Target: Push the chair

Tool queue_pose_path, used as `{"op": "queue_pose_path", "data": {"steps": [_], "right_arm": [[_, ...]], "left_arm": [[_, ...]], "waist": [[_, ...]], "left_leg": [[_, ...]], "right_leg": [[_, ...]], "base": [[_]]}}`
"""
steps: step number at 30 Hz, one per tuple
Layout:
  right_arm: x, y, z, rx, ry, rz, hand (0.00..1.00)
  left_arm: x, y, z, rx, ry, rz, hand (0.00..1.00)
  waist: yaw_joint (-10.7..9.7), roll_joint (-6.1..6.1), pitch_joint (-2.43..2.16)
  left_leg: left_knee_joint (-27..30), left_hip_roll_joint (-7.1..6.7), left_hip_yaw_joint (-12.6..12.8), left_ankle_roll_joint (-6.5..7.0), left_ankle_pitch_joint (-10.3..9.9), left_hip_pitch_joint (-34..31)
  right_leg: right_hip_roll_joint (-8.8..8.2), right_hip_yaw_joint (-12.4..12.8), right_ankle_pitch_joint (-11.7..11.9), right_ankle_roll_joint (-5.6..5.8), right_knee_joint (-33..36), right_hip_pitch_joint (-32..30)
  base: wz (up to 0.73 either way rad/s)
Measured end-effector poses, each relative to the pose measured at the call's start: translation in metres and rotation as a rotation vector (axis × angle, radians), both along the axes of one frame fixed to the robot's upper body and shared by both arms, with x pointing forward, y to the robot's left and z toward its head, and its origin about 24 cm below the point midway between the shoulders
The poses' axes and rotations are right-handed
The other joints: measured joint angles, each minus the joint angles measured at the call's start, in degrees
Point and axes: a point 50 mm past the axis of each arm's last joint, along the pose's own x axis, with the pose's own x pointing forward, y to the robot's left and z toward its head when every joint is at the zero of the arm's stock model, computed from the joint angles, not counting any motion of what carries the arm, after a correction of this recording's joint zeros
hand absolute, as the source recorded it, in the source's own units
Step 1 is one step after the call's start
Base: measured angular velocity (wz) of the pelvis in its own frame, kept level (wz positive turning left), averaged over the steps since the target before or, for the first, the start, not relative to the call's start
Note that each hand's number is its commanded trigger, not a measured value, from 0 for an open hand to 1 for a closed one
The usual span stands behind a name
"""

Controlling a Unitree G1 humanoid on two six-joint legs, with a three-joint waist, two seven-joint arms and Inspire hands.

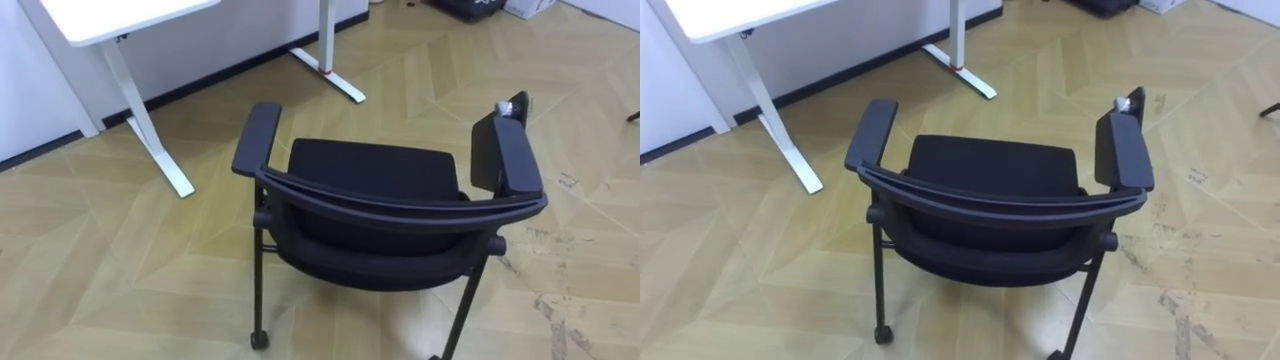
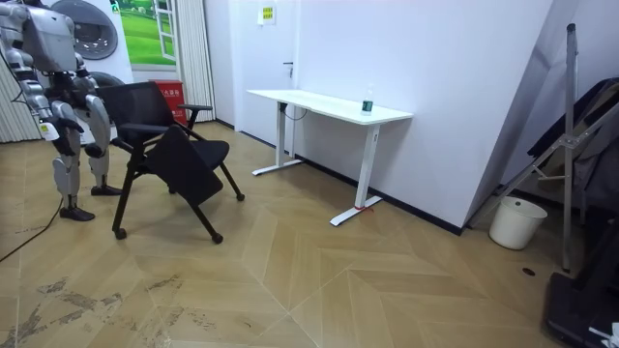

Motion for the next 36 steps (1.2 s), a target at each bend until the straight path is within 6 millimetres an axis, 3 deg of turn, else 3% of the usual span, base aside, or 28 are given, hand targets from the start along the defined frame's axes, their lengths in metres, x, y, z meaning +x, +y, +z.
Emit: {"op": "queue_pose_path", "data": {"steps": [8, 12, 15, 17, 23, 28, 31, 36], "right_arm": [[-0.003, -0.007, 0.001, -0.015, 0.008, -0.052, 0.0], [-0.005, -0.013, 0.001, -0.038, 0.013, -0.07, 0.0], [-0.003, -0.02, 0.003, -0.063, 0.009, -0.075, 0.0], [-0.003, -0.025, 0.004, -0.08, 0.008, -0.07, 0.0], [0.004, -0.033, 0.007, -0.102, -0.007, -0.039, 0.0], [0.007, -0.034, 0.008, -0.108, -0.013, -0.045, 0.0], [0.006, -0.035, 0.008, -0.114, -0.009, -0.054, 0.0], [0.004, -0.035, 0.007, -0.107, -0.009, -0.072, 0.0]], "left_arm": [[0.004, 0.02, 0.007, 0.14, -0.016, 0.145, 0.0], [0.018, 0.034, 0.016, 0.241, -0.071, 0.201, 0.0], [0.03, 0.047, 0.025, 0.331, -0.105, 0.18, 0.0], [0.041, 0.053, 0.031, 0.374, -0.143, 0.172, 0.0], [0.1, 0.062, 0.061, 0.552, -0.33, -0.017, 0.0], [0.156, 0.066, 0.119, 0.749, -0.606, -0.172, 0.0], [0.177, 0.063, 0.144, 0.82, -0.701, -0.243, 0.0], [0.193, 0.047, 0.169, 0.855, -0.83, -0.313, 0.0]], "waist": [[-0.08, 1.12, 0.27], [-0.24, 1.92, 0.15], [-1.52, 2.76, 0.19], [-2.16, 3.55, 0.18], [-2.39, 5.18, 0.14], [-2.94, 4.63, -0.11], [-3.37, 4.55, -0.05], [-3.7, 4.45, 0.07]], "left_leg": [[-0.06, 0.04, 0.22, 0.2, -0.74, 1.54], [-0.02, 0.06, 0.72, 0.25, -1.03, 1.52], [-0.07, 0.03, 0.57, 0.25, -1.14, 1.51], [-0.07, 0.03, 0.61, 0.23, -1.23, 1.51], [-0.04, 0.03, 1.22, 0.24, -1.22, 1.24], [0.08, -0.02, 1.17, 0.24, -1.21, 1.01], [0.1, -0.02, 1.18, 0.25, -1.21, 1.0], [0.1, -0.01, 1.1, 0.25, -1.21, 0.63]], "right_leg": [[0.06, 0.51, -0.05, 0.09, 0.21, 1.22], [0.06, 0.91, -0.07, 0.13, 0.3, 1.19], [0.06, 0.89, -0.07, 0.14, 0.19, 1.2], [0.06, 0.91, -0.08, 0.17, 0.18, 1.11], [0.06, 1.88, -0.13, 0.23, 0.71, -0.07], [-0.02, 1.88, -0.23, 0.26, 0.86, -0.45], [-0.01, 1.84, -0.25, 0.29, 0.82, -0.33], [0.02, 1.8, -0.28, 0.31, 0.77, -0.21]], "base": [[-0.02], [-0.05], [0.0], [0.0], [-0.07], [0.0], [0.0], [0.0]]}}
